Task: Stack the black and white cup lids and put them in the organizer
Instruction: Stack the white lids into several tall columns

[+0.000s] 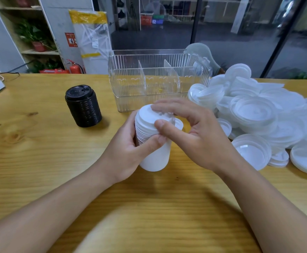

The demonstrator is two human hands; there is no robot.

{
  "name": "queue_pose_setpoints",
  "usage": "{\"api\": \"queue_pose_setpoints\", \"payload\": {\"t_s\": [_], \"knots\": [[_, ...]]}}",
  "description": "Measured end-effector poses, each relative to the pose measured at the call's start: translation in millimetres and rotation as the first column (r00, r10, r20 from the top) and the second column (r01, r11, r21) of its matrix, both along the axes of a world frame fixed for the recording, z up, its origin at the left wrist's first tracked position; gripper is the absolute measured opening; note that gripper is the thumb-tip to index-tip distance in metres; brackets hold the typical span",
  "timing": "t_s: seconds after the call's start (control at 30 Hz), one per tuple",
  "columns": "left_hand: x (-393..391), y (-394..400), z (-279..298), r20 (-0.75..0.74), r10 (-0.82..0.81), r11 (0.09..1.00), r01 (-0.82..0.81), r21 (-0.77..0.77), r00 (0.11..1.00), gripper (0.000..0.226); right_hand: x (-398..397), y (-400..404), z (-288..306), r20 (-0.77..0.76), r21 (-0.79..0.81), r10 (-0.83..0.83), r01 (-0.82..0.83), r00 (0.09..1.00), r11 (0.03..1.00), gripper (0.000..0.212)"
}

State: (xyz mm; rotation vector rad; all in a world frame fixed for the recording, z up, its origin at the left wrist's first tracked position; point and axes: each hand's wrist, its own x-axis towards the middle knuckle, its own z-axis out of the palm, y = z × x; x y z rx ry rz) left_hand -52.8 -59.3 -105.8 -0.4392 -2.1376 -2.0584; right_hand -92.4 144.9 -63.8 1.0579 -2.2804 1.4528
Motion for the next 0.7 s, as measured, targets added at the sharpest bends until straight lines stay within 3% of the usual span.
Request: {"api": "queue_pose_setpoints", "payload": {"t_s": [0.17,0.27,0.3,0.37,0.43,0.47,0.6,0.7], "knots": [[1,-2,2,-0.005,0.001,1.000,-0.001,-0.025,1.000,0.067,-4,2,1,0.177,-0.090,0.114,-0.099,0.978,0.991,0.048],[0,-7,2,-0.007,0.014,0.999,-0.014,-0.036,1.000,0.069,-11,11,0,0.282,-0.158,0.083,-0.039,0.956,0.987,0.038],[-1,-9,2,-0.007,0.023,0.999,-0.023,-0.031,1.000,0.069,-17,14,-4,0.280,-0.113,0.006,0.026,0.960,0.993,0.032],[-2,-13,3,-0.012,0.036,0.999,-0.037,-0.023,0.999,0.069,-29,20,-17,0.102,0.165,-0.218,0.200,0.971,0.966,0.027],[-2,-15,4,-0.031,0.052,0.998,-0.052,-0.020,0.998,0.070,-38,21,-31,-0.077,0.429,-0.298,0.301,0.951,0.851,0.031],[-2,-15,4,-0.046,0.059,0.998,-0.059,-0.018,0.997,0.072,-40,19,-35,-0.092,0.504,-0.294,0.299,0.951,0.810,0.033],[-2,-15,4,-0.093,0.063,0.997,-0.066,-0.031,0.994,0.079,-43,8,-44,-0.145,0.603,-0.290,0.317,0.946,0.732,0.024],[-2,-15,5,-0.093,0.056,0.998,-0.059,-0.026,0.994,0.075,-43,4,-46,-0.173,0.574,-0.304,0.347,0.937,0.742,0.010]]}}
